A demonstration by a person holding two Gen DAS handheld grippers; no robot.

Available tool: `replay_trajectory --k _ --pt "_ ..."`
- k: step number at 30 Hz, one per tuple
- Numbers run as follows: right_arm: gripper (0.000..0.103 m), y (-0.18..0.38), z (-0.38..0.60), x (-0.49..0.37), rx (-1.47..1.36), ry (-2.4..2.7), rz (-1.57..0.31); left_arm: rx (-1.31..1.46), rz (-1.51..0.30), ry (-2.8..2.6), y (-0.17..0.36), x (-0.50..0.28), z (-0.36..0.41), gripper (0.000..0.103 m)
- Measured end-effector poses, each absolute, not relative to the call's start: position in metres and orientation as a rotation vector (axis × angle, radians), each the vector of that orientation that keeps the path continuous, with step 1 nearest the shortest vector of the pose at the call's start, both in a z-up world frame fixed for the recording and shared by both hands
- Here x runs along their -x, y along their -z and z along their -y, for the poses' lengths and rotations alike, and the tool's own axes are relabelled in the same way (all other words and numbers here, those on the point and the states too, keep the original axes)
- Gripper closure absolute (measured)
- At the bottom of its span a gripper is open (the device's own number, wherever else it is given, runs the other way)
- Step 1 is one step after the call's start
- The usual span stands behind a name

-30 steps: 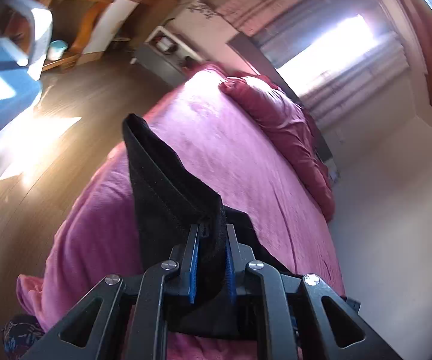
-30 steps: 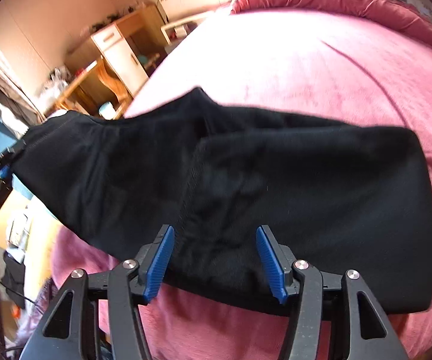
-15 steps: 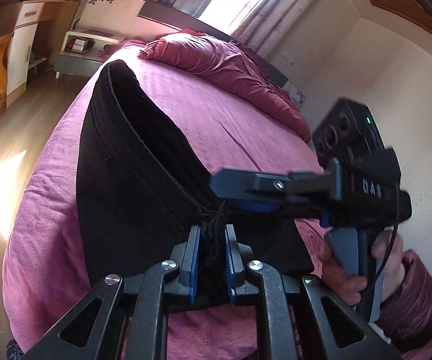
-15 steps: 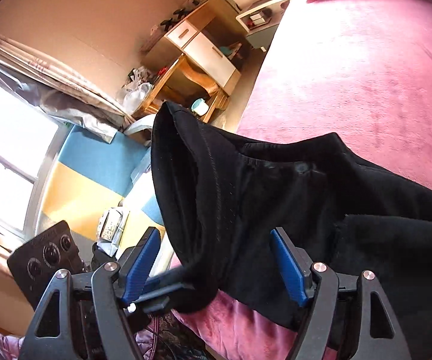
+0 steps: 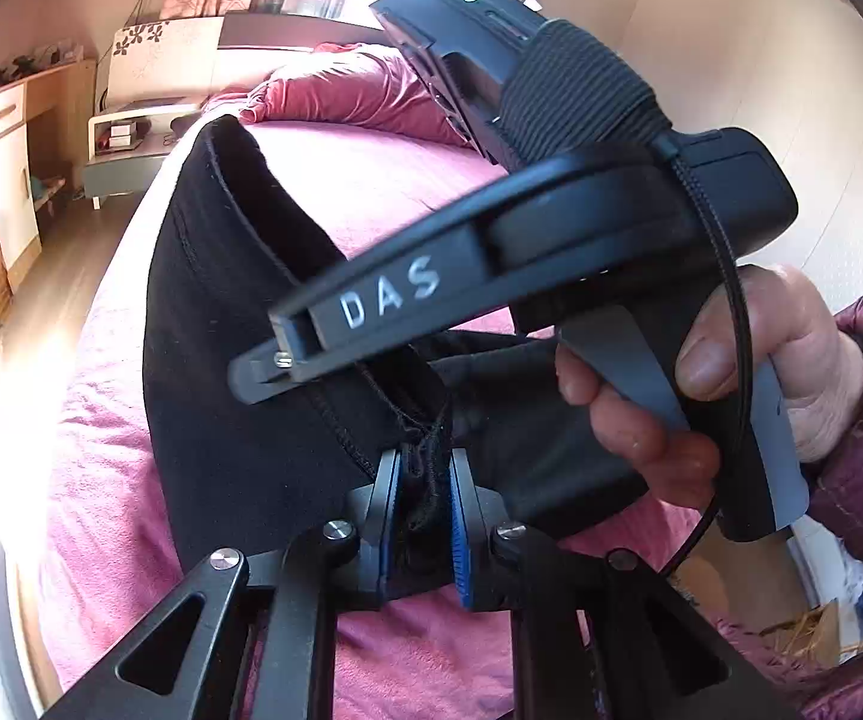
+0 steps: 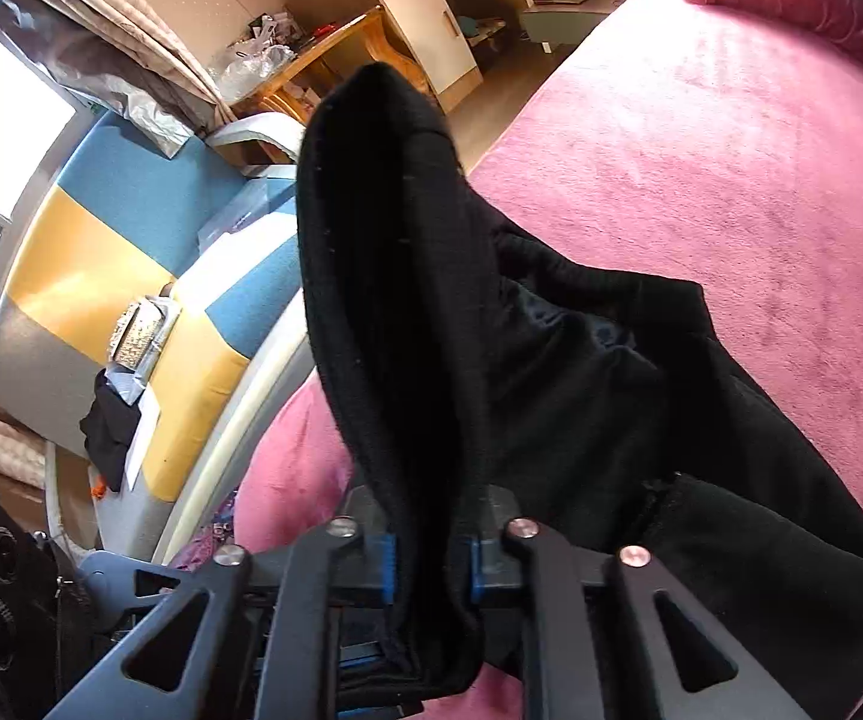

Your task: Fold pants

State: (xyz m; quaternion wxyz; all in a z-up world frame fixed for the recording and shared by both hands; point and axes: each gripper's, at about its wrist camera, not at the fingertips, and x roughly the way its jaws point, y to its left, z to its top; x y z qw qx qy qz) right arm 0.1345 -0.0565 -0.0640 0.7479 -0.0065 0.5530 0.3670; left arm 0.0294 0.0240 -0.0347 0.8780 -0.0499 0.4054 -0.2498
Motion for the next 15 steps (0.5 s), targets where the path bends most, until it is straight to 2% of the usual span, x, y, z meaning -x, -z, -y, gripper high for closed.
replay_trajectory --k 15 --pt "0.089 0.079 0.097 -0.127 -0.156 -0.739 -1.202 0.026 -0.866 0.518 0.034 -0.030 -0.005 0.088"
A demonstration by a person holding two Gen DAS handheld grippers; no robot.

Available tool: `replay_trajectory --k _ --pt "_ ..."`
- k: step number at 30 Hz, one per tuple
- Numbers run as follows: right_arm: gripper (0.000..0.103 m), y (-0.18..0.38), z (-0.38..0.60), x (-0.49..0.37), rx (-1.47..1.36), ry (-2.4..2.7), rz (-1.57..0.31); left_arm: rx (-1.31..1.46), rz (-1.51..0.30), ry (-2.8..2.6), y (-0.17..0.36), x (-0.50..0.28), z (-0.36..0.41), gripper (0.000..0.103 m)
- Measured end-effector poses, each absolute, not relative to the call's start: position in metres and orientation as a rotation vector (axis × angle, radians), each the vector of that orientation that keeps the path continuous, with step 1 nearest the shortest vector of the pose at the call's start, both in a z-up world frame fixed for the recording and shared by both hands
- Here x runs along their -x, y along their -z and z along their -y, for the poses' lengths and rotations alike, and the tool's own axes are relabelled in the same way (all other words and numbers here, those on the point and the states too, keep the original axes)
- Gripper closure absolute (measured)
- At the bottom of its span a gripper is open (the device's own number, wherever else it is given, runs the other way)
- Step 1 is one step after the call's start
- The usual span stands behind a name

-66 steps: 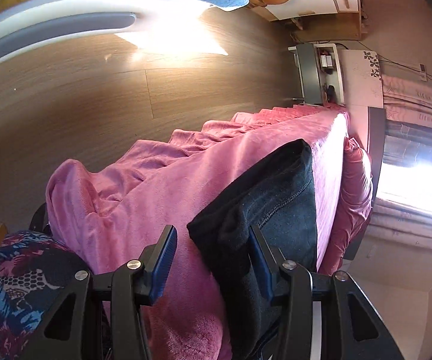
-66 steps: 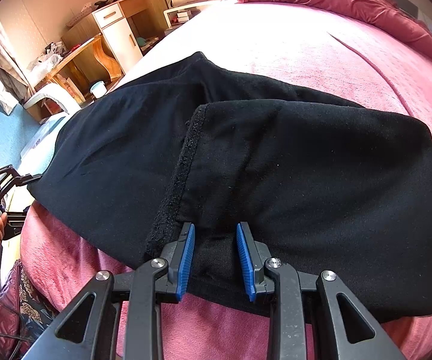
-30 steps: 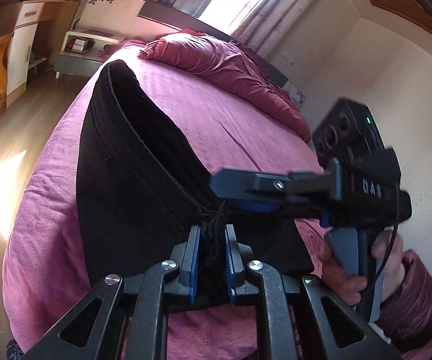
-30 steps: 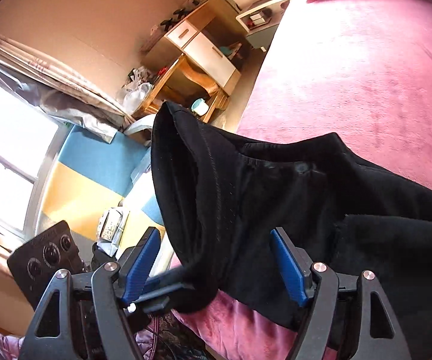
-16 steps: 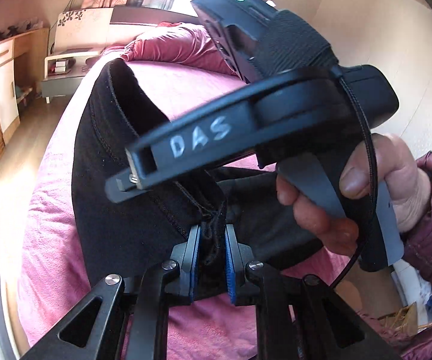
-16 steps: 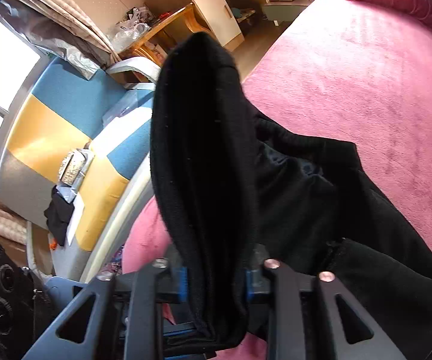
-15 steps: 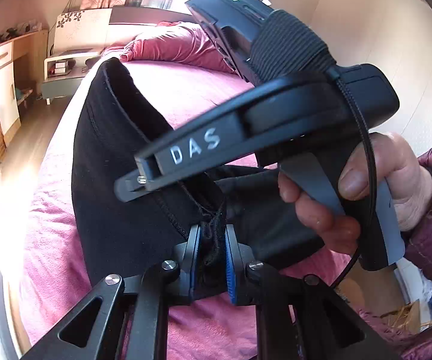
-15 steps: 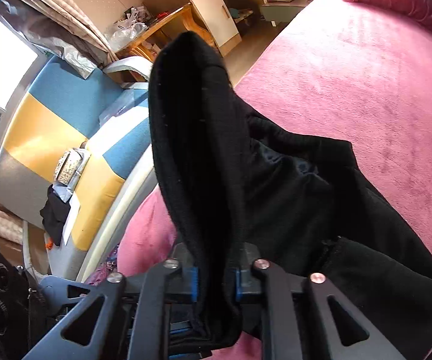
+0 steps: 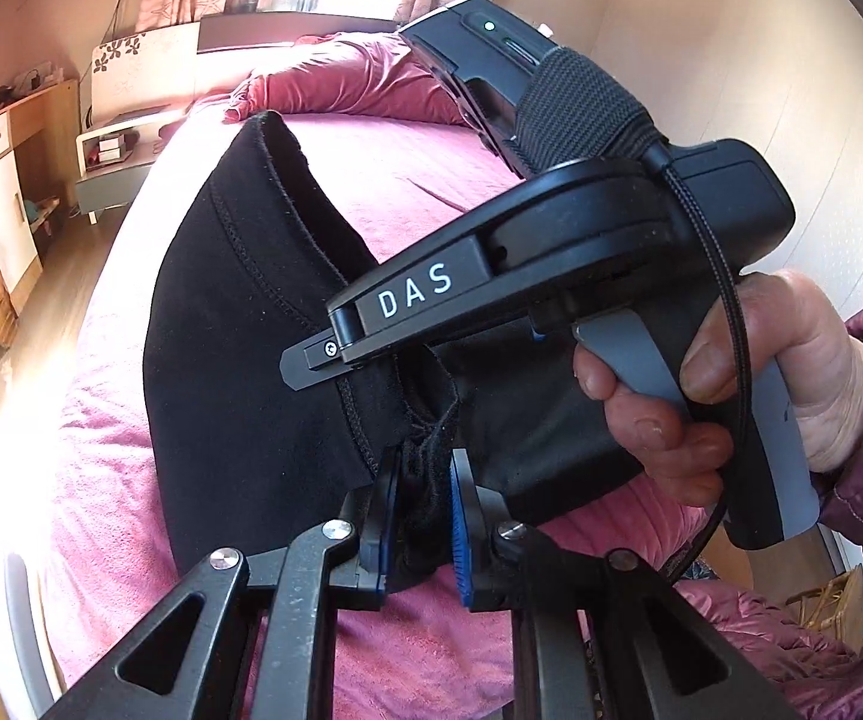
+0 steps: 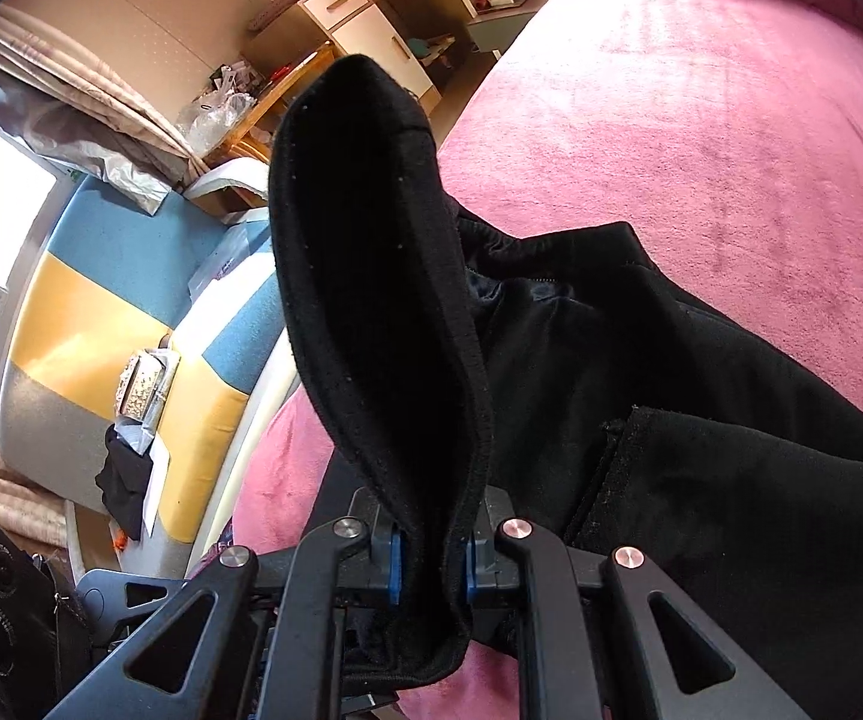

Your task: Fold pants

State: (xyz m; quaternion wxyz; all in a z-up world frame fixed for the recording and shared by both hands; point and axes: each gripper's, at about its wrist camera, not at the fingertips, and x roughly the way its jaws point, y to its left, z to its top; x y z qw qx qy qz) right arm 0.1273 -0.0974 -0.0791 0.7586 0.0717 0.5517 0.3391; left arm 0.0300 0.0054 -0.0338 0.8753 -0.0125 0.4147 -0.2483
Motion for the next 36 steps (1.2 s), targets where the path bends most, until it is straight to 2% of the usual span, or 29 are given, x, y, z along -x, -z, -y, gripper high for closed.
replay_trajectory --k 7,9,12,16,19,25,30,36 --pt "0.089 0.079 0.103 -0.123 -0.193 -0.736 -1.202 0.028 -0.867 0.513 0.038 -0.032 -0.008 0.086" --pt "0.089 0.080 0.107 -0.124 -0.200 -0.736 -1.202 0.035 -0.871 0.520 0.039 -0.032 -0.010 0.080" --pt "0.089 0.078 0.114 -0.126 -0.217 -0.735 -1.200 0.090 -0.879 0.583 0.035 -0.030 -0.021 0.076" --pt "0.090 0.075 0.118 -0.125 -0.244 -0.740 -1.197 0.372 -0.855 0.692 0.027 -0.033 -0.077 0.075" --pt "0.090 0.074 0.121 -0.124 -0.272 -0.742 -1.201 0.546 -0.816 0.582 0.025 -0.046 -0.132 0.075" --pt "0.090 0.066 0.112 -0.122 -0.308 -0.775 -1.202 0.668 -0.821 0.320 0.048 -0.059 -0.200 0.075" --pt "0.090 0.041 0.101 -0.117 -0.300 -0.813 -1.165 0.694 -0.888 0.247 0.077 -0.067 -0.212 0.075" --pt "0.090 0.009 0.125 -0.107 -0.339 -0.835 -1.093 0.672 -0.923 0.276 0.090 -0.074 -0.192 0.075"
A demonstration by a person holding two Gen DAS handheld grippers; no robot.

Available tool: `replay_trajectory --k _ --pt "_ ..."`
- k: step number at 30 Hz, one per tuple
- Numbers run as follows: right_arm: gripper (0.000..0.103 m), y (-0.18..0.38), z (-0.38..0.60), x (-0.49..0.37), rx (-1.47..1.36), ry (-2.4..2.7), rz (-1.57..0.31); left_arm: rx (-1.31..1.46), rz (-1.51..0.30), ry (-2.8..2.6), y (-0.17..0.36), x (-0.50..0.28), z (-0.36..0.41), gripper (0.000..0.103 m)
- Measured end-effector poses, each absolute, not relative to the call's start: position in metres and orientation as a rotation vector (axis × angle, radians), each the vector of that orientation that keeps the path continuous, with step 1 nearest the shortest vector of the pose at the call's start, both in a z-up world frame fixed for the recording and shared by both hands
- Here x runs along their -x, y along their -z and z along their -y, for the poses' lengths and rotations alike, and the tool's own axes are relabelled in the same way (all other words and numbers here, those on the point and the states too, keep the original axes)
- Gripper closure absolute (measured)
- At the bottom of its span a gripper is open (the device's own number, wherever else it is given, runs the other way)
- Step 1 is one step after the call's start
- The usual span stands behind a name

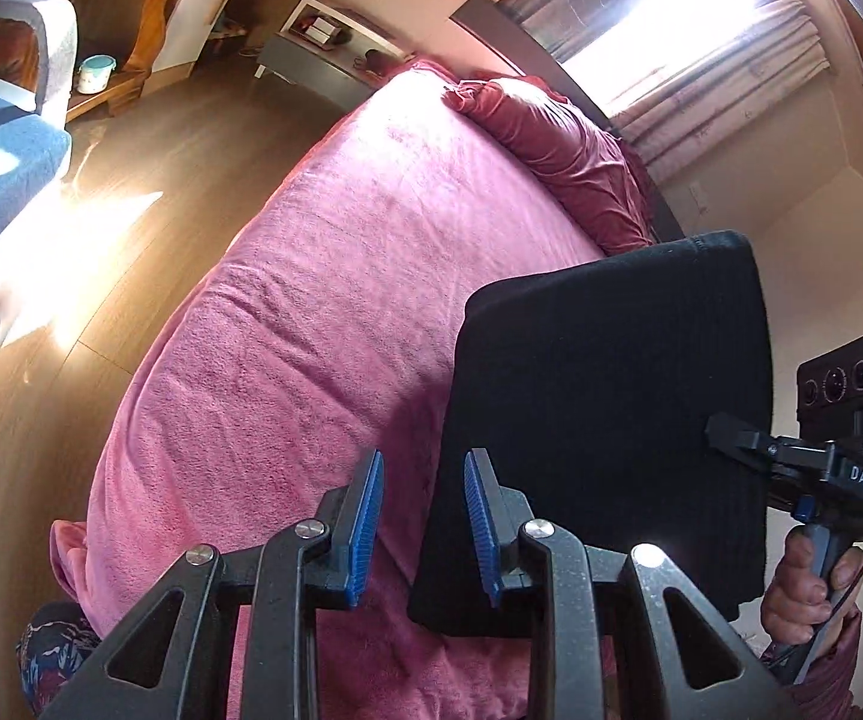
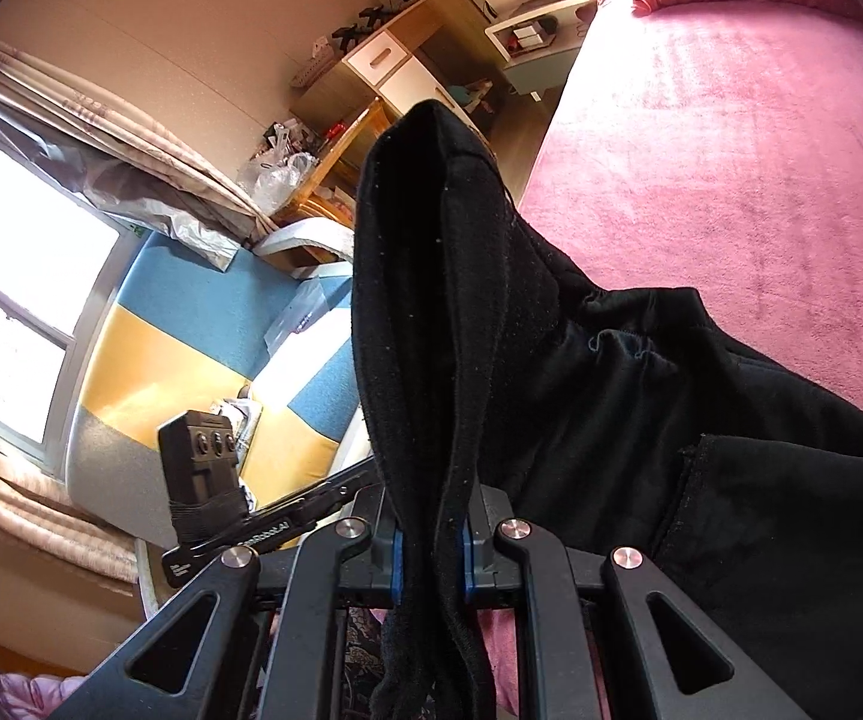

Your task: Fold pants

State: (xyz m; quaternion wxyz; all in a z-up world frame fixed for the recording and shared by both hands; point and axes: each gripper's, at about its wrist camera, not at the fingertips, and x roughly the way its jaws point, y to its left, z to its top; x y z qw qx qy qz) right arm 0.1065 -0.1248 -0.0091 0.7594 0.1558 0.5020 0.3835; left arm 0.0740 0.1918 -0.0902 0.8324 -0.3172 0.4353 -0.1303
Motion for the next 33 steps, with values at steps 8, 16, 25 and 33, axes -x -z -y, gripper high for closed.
replay_trajectory --k 8,16,25,33 --pt "0.090 -0.010 0.213 -0.091 -0.462 -0.749 -1.004 0.624 -0.929 0.368 0.075 -0.097 -0.150 0.075" --pt "0.090 0.008 0.297 -0.070 -0.556 -0.606 -0.983 0.529 -0.961 0.474 0.067 -0.120 -0.087 0.075" --pt "0.090 0.084 0.388 -0.063 -0.659 -0.402 -1.053 0.358 -1.077 0.592 0.085 -0.116 -0.010 0.075" --pt "0.089 0.156 0.422 -0.065 -0.762 -0.284 -1.132 0.258 -1.167 0.615 0.113 -0.104 0.032 0.075"
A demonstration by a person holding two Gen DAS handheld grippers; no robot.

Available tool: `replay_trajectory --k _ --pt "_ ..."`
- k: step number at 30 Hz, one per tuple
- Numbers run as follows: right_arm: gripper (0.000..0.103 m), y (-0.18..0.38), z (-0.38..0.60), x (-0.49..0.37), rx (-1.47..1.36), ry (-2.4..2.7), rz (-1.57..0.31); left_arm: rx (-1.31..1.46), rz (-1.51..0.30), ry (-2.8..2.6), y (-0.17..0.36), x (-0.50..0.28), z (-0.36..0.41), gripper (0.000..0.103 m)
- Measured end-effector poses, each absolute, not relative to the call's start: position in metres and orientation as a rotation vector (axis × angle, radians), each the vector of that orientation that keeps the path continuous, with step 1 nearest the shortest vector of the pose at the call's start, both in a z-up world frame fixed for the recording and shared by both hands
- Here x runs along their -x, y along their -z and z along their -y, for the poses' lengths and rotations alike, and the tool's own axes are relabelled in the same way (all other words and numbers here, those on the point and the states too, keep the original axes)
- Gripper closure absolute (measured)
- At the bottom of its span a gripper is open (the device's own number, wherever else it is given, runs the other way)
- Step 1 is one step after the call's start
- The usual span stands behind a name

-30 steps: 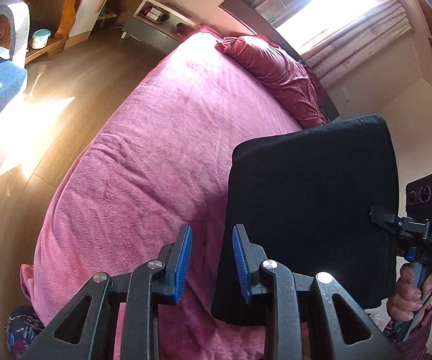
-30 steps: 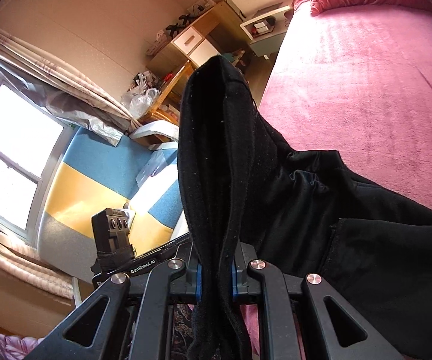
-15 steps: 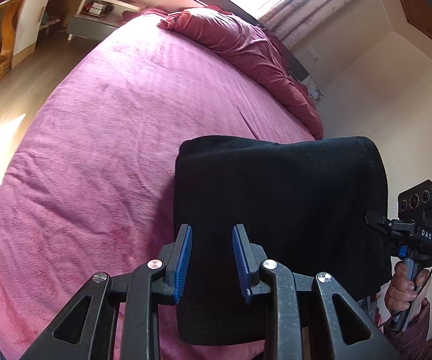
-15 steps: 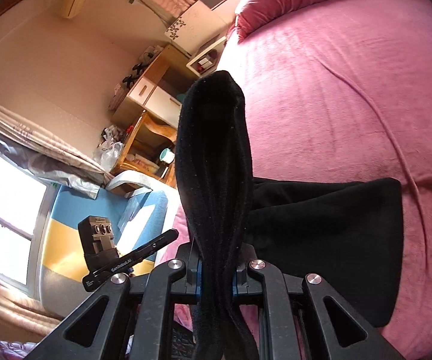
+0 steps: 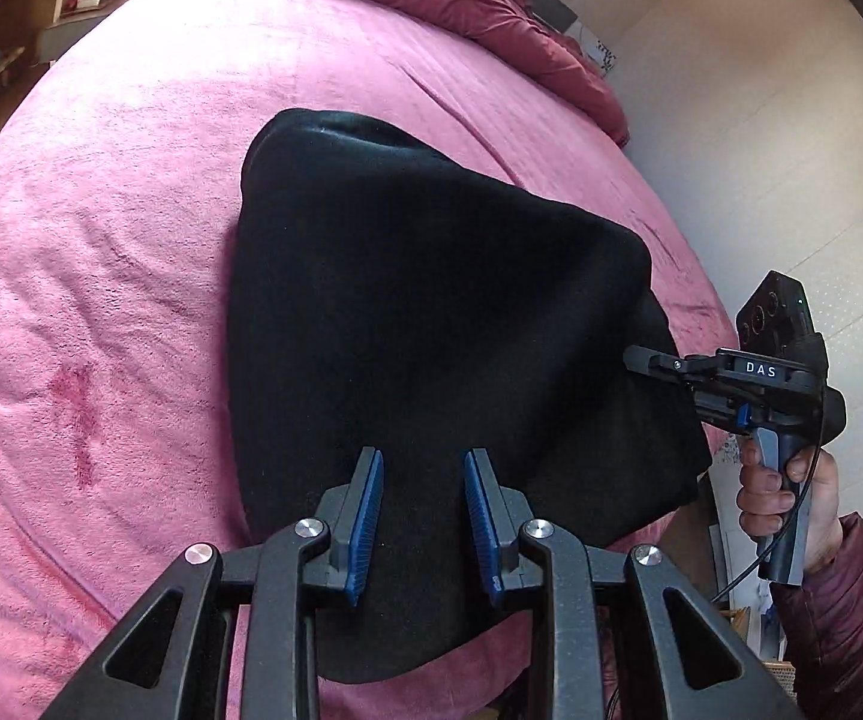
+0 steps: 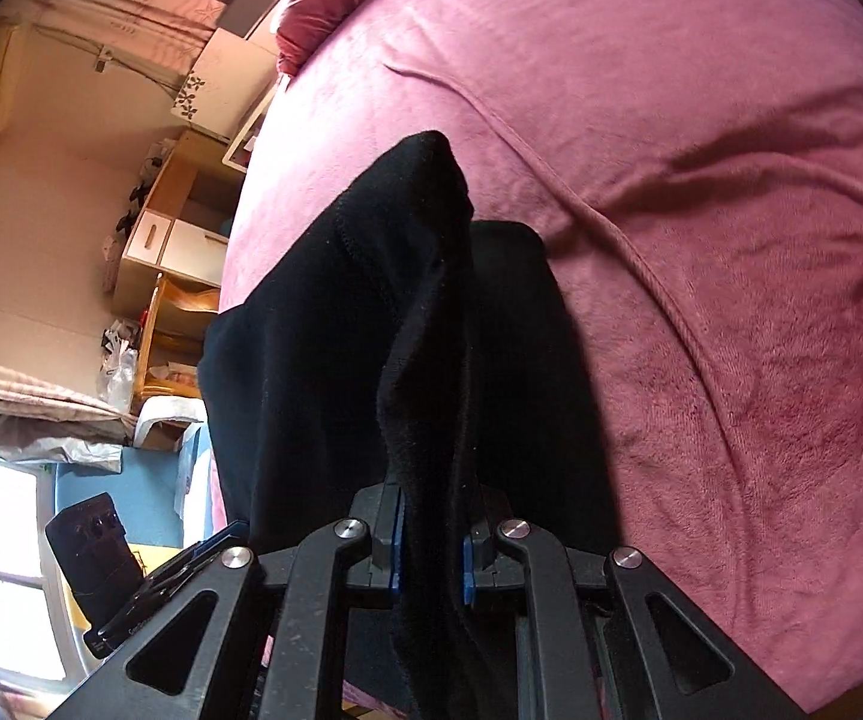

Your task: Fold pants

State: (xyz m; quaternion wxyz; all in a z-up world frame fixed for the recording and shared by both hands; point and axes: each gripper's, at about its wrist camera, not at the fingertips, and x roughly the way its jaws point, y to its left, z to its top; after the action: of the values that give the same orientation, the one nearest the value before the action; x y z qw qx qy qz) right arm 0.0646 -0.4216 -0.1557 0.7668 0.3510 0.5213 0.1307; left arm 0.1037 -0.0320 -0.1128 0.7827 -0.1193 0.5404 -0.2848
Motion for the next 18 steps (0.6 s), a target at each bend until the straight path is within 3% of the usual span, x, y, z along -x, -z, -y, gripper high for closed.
replay_trajectory --k 6,8,13,18 --pt "0.081 0.147 0.436 -0.050 -0.865 -0.266 -1.067 0.259 -1.167 0.616 0.110 -0.103 0.035 0.074" --pt "0.067 0.133 0.445 -0.035 -0.866 -0.236 -1.026 0.279 -1.150 0.615 0.105 -0.104 0.030 0.074" --pt "0.066 0.098 0.455 0.015 -0.904 -0.284 -0.954 0.339 -1.100 0.596 0.094 -0.099 0.002 0.074" --pt "0.066 0.105 0.421 0.049 -0.940 -0.354 -1.028 0.359 -1.067 0.570 0.090 -0.093 -0.017 0.074"
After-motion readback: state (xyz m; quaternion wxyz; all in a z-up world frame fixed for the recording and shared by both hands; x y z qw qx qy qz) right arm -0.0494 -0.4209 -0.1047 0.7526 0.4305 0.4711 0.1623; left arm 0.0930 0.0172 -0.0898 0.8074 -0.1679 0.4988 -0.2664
